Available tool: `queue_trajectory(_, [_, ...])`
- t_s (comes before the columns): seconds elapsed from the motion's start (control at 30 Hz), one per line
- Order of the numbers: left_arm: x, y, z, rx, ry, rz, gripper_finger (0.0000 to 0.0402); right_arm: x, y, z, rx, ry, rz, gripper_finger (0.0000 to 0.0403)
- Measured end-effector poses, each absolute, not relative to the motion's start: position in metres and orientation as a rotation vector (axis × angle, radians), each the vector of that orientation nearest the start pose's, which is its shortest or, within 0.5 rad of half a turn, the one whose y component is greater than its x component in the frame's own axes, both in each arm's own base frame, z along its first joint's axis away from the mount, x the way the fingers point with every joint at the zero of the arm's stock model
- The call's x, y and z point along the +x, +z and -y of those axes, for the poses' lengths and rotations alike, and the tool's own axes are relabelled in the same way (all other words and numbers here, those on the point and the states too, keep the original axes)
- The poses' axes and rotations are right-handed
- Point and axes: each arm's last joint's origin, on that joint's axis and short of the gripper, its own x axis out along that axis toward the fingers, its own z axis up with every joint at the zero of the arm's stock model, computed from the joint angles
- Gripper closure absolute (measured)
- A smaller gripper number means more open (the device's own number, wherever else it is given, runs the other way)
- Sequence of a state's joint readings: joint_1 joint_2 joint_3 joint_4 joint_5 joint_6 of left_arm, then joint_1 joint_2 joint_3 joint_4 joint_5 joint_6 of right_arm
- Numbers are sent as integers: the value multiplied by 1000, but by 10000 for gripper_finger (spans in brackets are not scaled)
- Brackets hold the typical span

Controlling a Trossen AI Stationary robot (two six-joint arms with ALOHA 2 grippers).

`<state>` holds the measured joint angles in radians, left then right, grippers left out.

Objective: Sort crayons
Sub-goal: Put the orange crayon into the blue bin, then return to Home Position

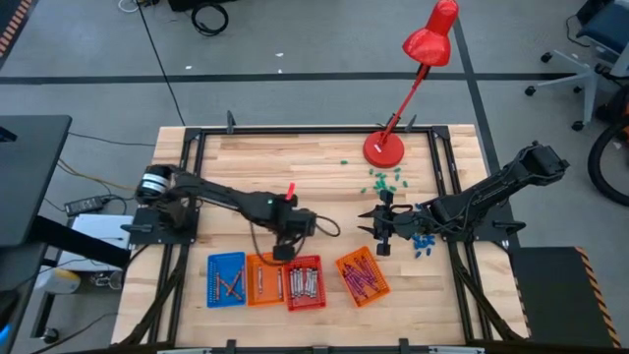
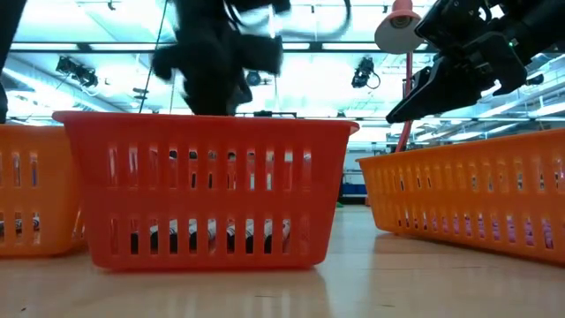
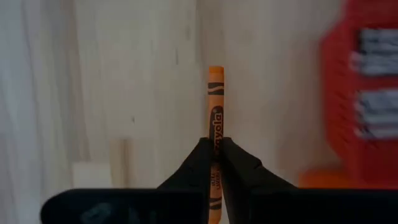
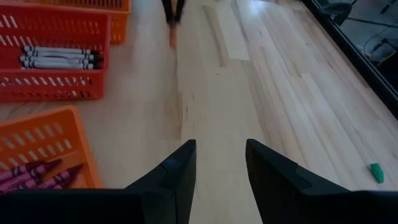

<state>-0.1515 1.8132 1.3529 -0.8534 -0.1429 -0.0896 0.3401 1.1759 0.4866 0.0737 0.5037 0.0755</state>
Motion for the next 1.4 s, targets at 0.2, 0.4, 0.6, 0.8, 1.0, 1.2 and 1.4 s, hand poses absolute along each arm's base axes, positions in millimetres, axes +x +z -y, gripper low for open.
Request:
queue_trajectory(0.2, [317,247,81,140,-6,-1304,377,214,184,-61,-176,-180,-554,259])
queue_trajectory(0.4, [282,268,116,142,-78,-1326,377,214,184,-61,-170,-179,-549,259])
queue_trajectory(0.6, [244,264,155,147,-77,-1479,364,214,184,-61,-165,-175,-554,259])
queue_trajectory(0.8, [209,259,183,378,-218,-1559,352,214,184,-61,-162,-173,-548,259])
queue_trajectory(1.0, [198,250,201,648,-468,-1565,350,214,184,-61,-157,-173,-553,259])
queue_trajectory(1.2, [211,216,211,781,-576,-1681,349,214,184,-61,-163,-180,-550,259])
queue_trajectory(1.4, [215,202,211,843,-568,-1747,321,214,184,-61,-162,-182,-550,259])
